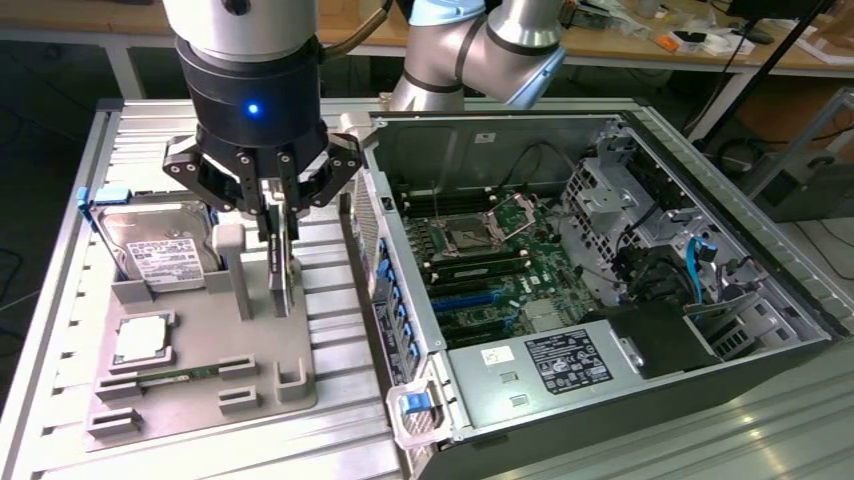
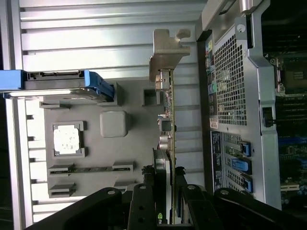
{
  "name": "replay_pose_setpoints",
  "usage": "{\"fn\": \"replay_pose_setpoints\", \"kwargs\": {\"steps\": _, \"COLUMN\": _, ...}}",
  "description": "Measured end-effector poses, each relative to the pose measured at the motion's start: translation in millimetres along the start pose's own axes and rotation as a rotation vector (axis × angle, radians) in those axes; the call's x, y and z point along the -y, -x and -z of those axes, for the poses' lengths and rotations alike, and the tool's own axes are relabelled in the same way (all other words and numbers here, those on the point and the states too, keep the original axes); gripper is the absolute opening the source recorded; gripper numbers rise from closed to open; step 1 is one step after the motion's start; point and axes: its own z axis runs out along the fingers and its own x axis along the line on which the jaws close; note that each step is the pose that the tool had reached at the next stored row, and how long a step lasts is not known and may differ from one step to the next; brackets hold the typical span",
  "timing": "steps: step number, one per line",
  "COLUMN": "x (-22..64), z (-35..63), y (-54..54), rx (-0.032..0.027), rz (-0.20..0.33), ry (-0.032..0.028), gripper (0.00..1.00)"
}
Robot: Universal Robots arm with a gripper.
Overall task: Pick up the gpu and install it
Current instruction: 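Pick up the gpu and move the gpu toward the slot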
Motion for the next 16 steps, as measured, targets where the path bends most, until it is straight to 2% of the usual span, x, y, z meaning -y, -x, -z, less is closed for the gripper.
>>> {"fn": "replay_pose_setpoints", "kwargs": {"steps": 16, "x": -0.5, "z": 8.1, "y": 0.2, "rx": 0.0, "rz": 0.0, "ry": 0.0, "gripper": 0.27}}
